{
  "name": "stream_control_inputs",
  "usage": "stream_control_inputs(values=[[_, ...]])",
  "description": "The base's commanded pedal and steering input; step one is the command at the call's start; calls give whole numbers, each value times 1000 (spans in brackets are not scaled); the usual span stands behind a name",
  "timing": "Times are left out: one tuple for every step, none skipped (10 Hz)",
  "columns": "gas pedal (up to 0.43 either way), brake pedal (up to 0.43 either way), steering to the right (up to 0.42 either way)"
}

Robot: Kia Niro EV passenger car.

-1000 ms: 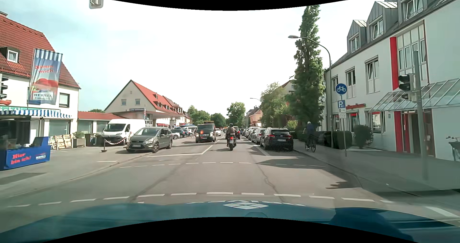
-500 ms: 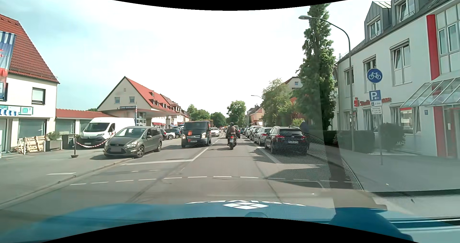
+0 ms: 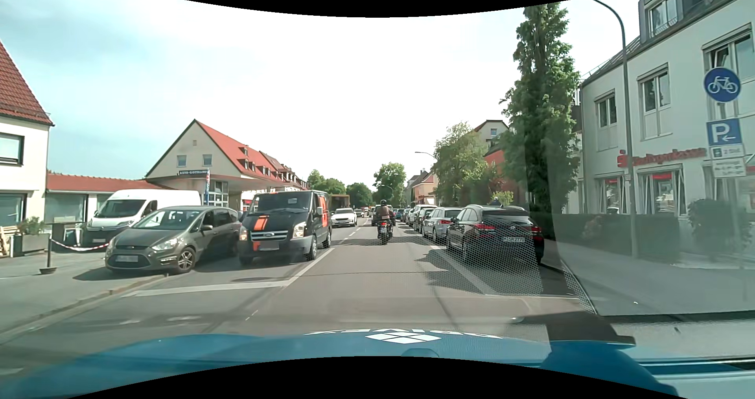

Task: Follow the waypoints while adhering to traffic rules and regulations

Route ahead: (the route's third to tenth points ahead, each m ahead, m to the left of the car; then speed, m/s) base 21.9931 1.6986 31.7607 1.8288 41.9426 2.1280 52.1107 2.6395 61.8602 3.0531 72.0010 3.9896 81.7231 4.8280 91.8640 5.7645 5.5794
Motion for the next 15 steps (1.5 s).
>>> stream_control_inputs(values=[[59, 0, -12], [59, 0, -12], [59, 0, -12], [59, 0, -12], [67, 0, -12], [79, 0, -12], [79, 0, -11], [79, 0, -11], [79, 0, -11], [79, 0, -10], [79, 0, -7], [79, 0, -4], [79, 0, -3], [79, 0, -3], [79, 0, -3]])
